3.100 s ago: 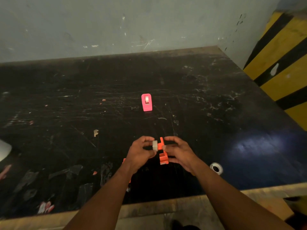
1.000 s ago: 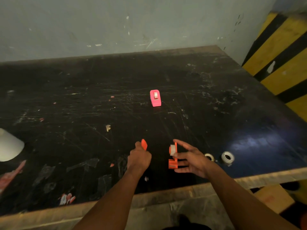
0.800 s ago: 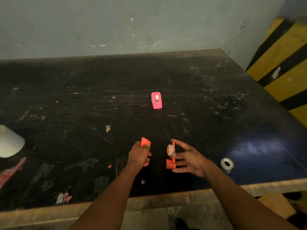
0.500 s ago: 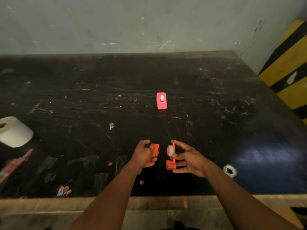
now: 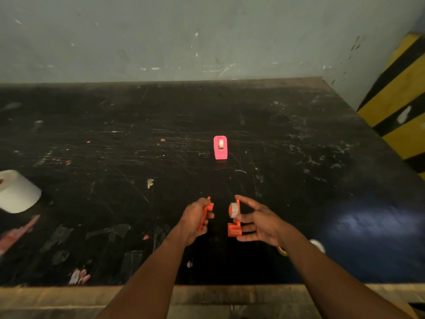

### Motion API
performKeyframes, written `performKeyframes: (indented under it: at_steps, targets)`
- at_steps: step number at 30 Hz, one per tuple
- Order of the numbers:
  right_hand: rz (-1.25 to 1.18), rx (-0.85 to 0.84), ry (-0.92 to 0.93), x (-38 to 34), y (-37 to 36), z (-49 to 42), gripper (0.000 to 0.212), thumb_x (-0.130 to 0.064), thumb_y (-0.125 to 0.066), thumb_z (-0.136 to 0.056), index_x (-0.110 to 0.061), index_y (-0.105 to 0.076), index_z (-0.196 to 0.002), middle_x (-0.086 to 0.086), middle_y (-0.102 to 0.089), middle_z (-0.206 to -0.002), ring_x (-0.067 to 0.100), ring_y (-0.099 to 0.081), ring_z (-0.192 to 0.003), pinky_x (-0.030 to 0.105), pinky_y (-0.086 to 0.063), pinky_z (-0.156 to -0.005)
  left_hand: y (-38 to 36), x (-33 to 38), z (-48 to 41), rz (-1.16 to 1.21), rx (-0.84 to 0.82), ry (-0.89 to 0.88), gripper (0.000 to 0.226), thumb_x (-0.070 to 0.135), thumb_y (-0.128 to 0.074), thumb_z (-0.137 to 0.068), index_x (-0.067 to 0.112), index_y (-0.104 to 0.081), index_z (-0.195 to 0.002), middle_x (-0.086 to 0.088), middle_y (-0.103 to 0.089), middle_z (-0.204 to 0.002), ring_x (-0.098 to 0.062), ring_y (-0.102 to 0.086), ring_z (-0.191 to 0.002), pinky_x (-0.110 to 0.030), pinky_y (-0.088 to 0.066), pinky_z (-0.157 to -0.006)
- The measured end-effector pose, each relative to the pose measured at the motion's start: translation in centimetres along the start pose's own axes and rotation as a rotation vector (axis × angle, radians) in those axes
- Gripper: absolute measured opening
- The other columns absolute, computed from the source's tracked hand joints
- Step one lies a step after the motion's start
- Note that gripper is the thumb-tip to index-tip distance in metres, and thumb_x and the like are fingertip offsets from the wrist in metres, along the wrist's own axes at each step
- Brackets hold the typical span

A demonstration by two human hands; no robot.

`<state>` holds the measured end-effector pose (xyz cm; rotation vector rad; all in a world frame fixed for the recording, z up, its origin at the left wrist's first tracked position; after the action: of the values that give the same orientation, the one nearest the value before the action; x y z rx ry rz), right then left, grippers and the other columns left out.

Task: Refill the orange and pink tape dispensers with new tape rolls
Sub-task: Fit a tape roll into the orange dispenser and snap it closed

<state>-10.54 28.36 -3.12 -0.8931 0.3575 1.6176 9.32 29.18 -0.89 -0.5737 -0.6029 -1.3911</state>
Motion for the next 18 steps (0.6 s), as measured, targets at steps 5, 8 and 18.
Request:
performKeyframes:
  at_steps: [5, 8, 18]
  targets:
    - [0.012, -0.001, 0.014, -0.7, -0.5, 0.1, 0.055, -0.002, -0.065, -0.087, -0.047, -0.056, -0.119, 0.016, -0.070, -0.114, 0.033, -0.073, -0.094, 0.047, -0.060, -0.073, 0.1, 0.7, 0.0, 0.003, -0.058, -0.026, 0.018, 0.026, -0.053, -0.094, 0.021, -0.061, -0.110, -0.006, -0.060, -0.088, -0.017, -0.053, -0.077, -0.031, -0.044, -0.068]
    - [0.021, 0.004, 0.045, -1.0, -1.1, 0.1, 0.054, -0.004, -0.067, -0.087, -0.043, -0.055, -0.123, 0.014, -0.074, -0.108, 0.034, -0.073, -0.095, 0.045, -0.061, -0.070, 0.6, 0.8, -0.2, -0.036, -0.141, -0.083, 0.031, 0.016, -0.054, -0.095, 0.036, -0.054, -0.119, -0.006, -0.067, -0.110, -0.023, -0.063, -0.096, -0.042, -0.053, -0.077]
    - [0.071, 0.027, 0.101, -1.0, -3.4, 0.0, 0.045, -0.006, -0.068, -0.088, -0.033, -0.058, -0.123, 0.013, -0.074, -0.111, 0.032, -0.073, -0.095, 0.043, -0.060, -0.072, 2.8, 0.7, -0.3, -0.055, -0.266, -0.121, 0.040, 0.017, -0.065, -0.090, 0.030, -0.057, -0.127, -0.005, -0.076, -0.104, -0.027, -0.073, -0.096, -0.047, -0.059, -0.081]
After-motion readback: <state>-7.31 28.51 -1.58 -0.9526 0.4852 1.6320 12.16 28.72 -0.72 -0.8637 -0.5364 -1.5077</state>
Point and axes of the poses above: each hand's wrist, its own z-axis away from the middle knuckle, its own y-axis out of the back of the hand, x = y × z, the point moved 2 cm from there along -z, towards the middle knuckle
